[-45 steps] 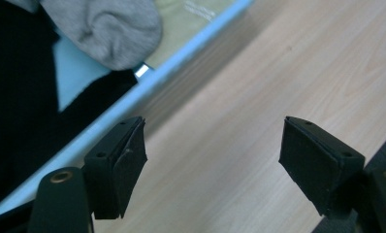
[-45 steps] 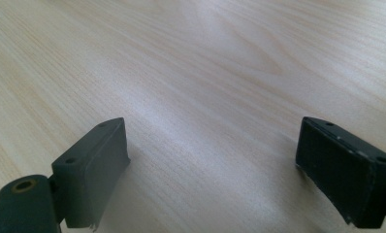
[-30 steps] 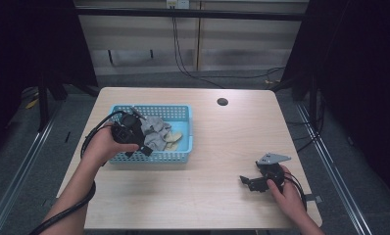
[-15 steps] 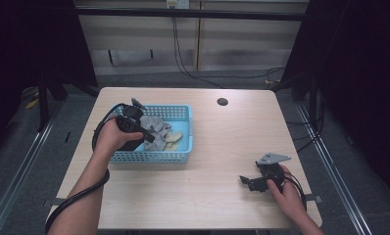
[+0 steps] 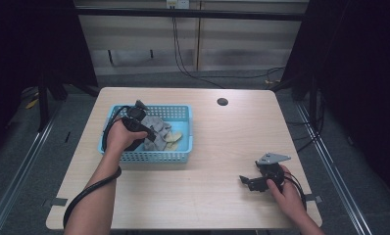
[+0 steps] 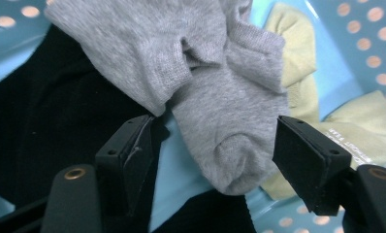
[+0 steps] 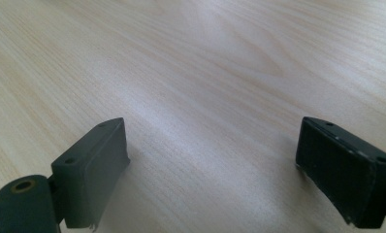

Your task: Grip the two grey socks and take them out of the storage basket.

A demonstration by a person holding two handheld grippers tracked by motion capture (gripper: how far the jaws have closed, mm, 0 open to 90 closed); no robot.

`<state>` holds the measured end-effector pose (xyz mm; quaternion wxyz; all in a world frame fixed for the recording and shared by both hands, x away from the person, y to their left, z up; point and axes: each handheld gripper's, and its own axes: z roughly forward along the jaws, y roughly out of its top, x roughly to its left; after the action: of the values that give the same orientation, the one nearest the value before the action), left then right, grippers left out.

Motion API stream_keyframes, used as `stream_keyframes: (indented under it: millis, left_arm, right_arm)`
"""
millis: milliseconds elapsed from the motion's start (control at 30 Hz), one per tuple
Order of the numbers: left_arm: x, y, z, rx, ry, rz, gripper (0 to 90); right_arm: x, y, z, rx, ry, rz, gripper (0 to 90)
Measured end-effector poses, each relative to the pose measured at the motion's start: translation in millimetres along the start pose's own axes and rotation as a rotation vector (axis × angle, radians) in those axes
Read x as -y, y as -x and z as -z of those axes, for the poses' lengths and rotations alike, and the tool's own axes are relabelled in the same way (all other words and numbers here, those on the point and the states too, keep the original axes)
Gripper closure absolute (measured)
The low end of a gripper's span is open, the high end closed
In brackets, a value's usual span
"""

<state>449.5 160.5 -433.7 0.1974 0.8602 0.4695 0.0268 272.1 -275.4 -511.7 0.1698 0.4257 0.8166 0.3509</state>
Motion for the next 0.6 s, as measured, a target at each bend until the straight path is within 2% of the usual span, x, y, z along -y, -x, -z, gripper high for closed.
stream_keyframes:
  millis: [67, 267, 367, 533, 567, 600]
  left_arm:
    - [0.4, -0.8, -4.2, -0.012, -0.008, 0.01, 32.4]
    - [1.6, -3.4, -10.7, -0.007, -0.024, 0.015, 40.0]
    - [3.0, -4.2, -14.6, 0.002, -0.037, 0.042, 43.0]
    - [4.2, -4.5, -19.2, 0.005, -0.055, 0.054, 50.6]
    - [4.2, -4.3, -20.3, 0.016, -0.064, 0.063, 50.6]
    - [4.1, -4.3, -21.8, 0.014, -0.071, 0.054, 59.7]
  right_arm:
    - [0.0, -0.2, 0.1, 0.002, -0.001, -0.002, 10.8]
    - [0.0, -0.1, 0.1, 0.0, -0.001, -0.001, 10.8]
    - [0.0, -0.1, 0.1, 0.001, -0.001, -0.001, 10.8]
    - [0.0, -0.2, 0.1, 0.001, -0.001, -0.002, 10.8]
    - [0.0, -0.1, 0.0, -0.001, -0.001, -0.002, 10.8]
    - [-0.1, -0.1, 0.1, 0.001, -0.001, -0.001, 10.8]
